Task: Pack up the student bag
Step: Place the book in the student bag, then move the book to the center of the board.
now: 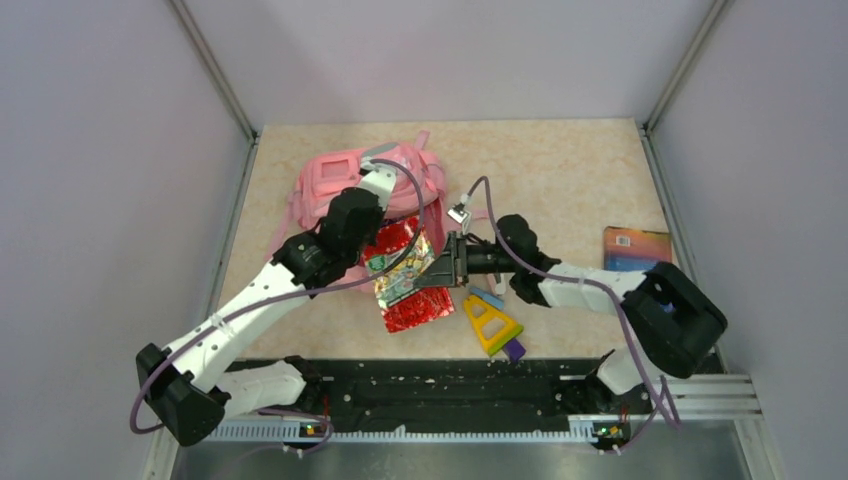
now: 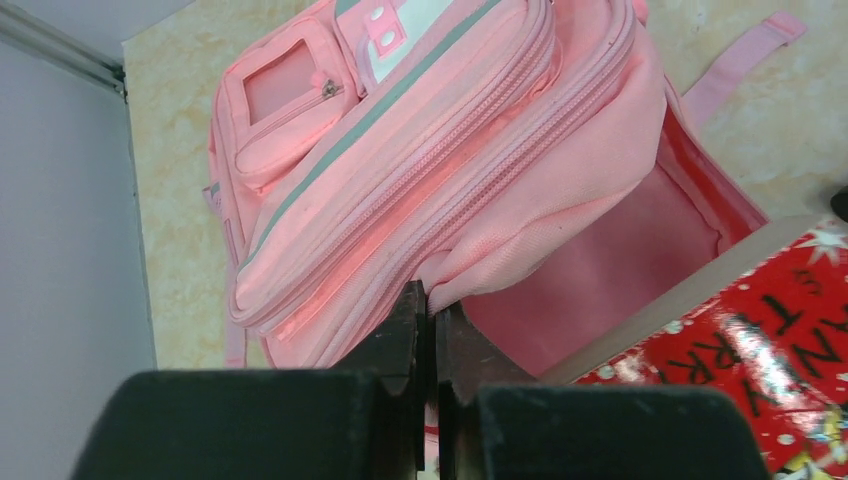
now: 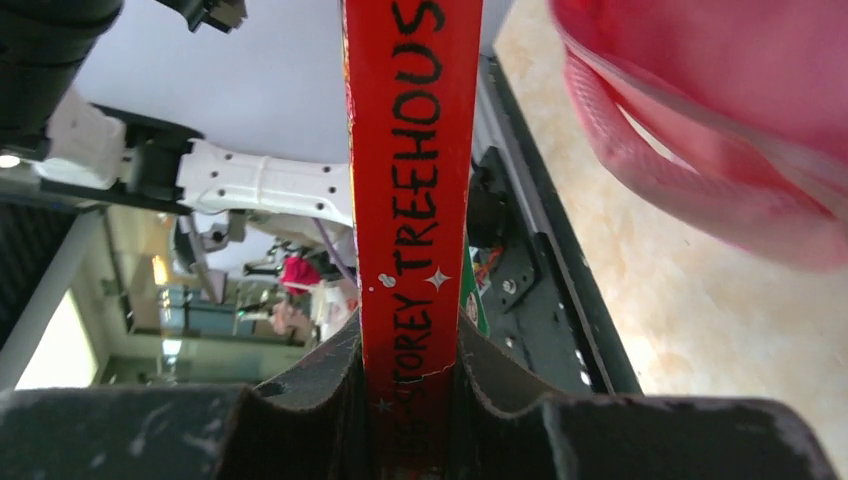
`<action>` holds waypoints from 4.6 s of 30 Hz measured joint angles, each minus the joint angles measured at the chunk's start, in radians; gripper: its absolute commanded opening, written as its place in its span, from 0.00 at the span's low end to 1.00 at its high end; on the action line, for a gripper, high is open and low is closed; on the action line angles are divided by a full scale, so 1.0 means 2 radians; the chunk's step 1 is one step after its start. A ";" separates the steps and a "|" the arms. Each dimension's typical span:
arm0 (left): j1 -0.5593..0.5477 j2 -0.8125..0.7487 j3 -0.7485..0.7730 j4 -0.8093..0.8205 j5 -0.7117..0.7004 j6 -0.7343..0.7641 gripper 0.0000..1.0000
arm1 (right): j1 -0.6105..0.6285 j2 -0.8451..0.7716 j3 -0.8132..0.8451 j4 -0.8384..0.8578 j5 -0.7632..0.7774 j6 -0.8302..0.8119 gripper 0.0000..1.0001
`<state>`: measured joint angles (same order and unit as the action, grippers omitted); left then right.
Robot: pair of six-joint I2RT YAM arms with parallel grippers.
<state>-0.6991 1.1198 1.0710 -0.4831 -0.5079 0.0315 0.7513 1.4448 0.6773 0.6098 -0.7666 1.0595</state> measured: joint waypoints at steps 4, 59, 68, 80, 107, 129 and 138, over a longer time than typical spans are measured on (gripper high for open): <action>0.006 -0.005 -0.005 0.007 0.013 -0.002 0.00 | 0.003 0.076 0.011 0.127 -0.033 0.060 0.00; 0.019 -0.032 -0.034 0.041 0.107 -0.026 0.00 | 0.001 0.416 0.272 0.239 0.377 0.104 0.00; 0.019 -0.032 -0.037 0.041 0.110 -0.028 0.00 | 0.011 0.413 0.287 0.208 0.431 0.084 0.52; 0.019 -0.034 -0.037 0.046 0.112 -0.028 0.00 | 0.010 0.325 0.223 0.139 0.456 0.028 0.67; 0.057 -0.038 -0.037 0.035 0.077 -0.061 0.00 | -0.095 -0.062 -0.007 -0.133 0.470 -0.229 0.89; 0.076 -0.029 -0.037 0.032 0.064 -0.070 0.00 | -0.558 -0.016 0.033 -0.295 0.531 -0.371 0.96; 0.078 -0.028 -0.037 0.032 0.062 -0.070 0.00 | -0.642 0.031 0.031 -0.294 0.486 -0.366 0.94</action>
<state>-0.5434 1.0634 0.9966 -0.4191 -0.3840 -0.1078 -0.5320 1.5066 0.7399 0.0227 0.2047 0.3279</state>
